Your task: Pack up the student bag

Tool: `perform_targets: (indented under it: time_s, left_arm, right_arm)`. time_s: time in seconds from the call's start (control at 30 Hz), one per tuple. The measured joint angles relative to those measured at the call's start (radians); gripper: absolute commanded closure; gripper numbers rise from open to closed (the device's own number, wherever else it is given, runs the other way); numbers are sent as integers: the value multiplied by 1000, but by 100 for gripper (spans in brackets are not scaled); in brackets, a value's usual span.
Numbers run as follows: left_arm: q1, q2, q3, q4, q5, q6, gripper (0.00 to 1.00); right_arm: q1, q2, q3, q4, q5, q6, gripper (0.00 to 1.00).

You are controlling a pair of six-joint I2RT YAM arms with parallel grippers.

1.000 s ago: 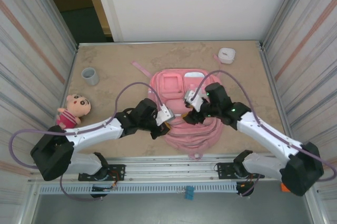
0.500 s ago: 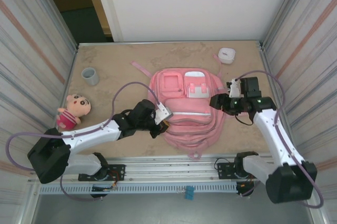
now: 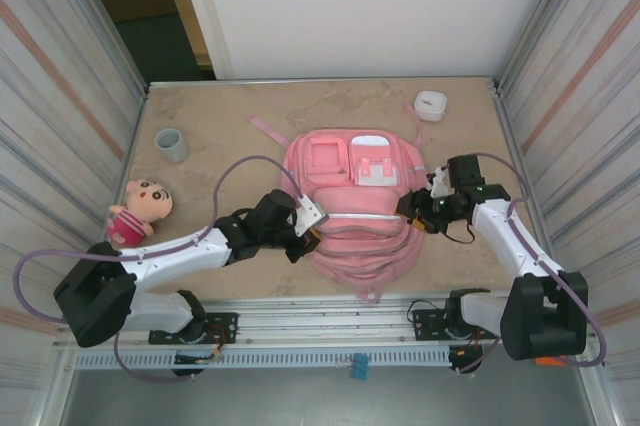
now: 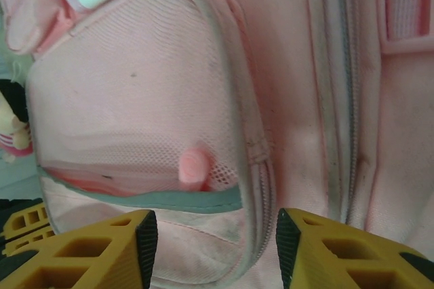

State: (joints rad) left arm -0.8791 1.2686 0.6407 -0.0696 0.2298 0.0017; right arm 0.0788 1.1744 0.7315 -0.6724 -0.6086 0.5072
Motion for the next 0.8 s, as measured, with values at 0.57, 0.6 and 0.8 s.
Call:
perform_targets:
  time_s: [0.57,0.6,0.8]
  left_arm:
    - [-21,26,1,0,-14,-44,85]
    - [-25,29,1,0,-15,-48,84]
    - [-41,51,3,7,-39,-74,85]
  right_arm:
    - [14,23,-145,209,-83,105,79]
    - [16,23,-150,218,-88,113,80]
    - [20,-3,-182,280,-109,172,84]
